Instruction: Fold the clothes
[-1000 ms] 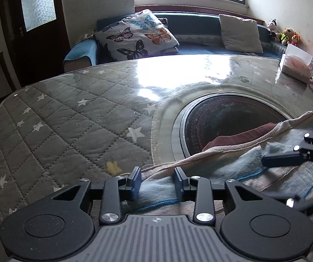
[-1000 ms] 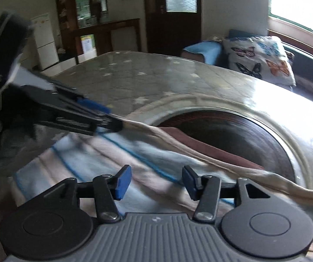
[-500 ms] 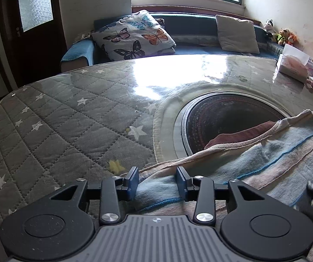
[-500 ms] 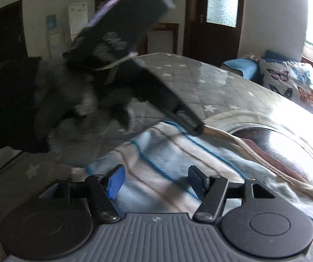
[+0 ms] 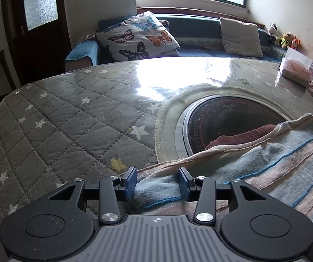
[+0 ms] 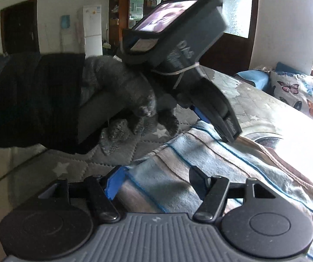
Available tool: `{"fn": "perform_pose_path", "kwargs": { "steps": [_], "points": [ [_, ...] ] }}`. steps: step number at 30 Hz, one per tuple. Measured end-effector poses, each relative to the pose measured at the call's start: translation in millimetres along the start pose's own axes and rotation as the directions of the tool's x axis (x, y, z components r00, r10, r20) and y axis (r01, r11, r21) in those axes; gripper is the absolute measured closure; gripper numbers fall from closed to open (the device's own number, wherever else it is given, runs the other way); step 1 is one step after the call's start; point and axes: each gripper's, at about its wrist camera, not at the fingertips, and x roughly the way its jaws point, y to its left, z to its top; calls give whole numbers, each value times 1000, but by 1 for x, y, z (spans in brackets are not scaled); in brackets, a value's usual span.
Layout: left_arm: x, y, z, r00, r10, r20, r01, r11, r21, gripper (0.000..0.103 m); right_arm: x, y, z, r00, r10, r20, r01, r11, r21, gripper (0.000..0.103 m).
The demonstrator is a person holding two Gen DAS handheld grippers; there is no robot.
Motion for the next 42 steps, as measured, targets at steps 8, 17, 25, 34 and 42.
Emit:
{"fn": "perform_pose_path", "kwargs": {
  "steps": [8, 17, 25, 34, 42],
  "points": [
    [-42, -8, -15, 997, 27, 73, -24, 999, -39, 52, -25, -11, -18, 999, -19, -27, 20, 999, 33, 33],
    [-74, -39, -51, 991, 6, 136, -6, 1000, 2, 52, -61, -49, -44, 986, -159, -49, 165, 974, 154, 29],
    [-69, -51, -69, 994, -9, 107, 9, 1000, -2, 52, -93, -87, -74, 960, -272, -68, 280, 915, 290, 29],
    [-66, -50, -78, 996, 9, 88, -8, 1000, -16, 52, -135, -128, -116, 915, -393, -94, 391, 802, 452, 28],
    [-66, -47, -73, 996, 15, 83, -12, 1000, -25, 51, -159, -152, -124, 905, -417, -90, 397, 746, 535, 28]
  ]
}}
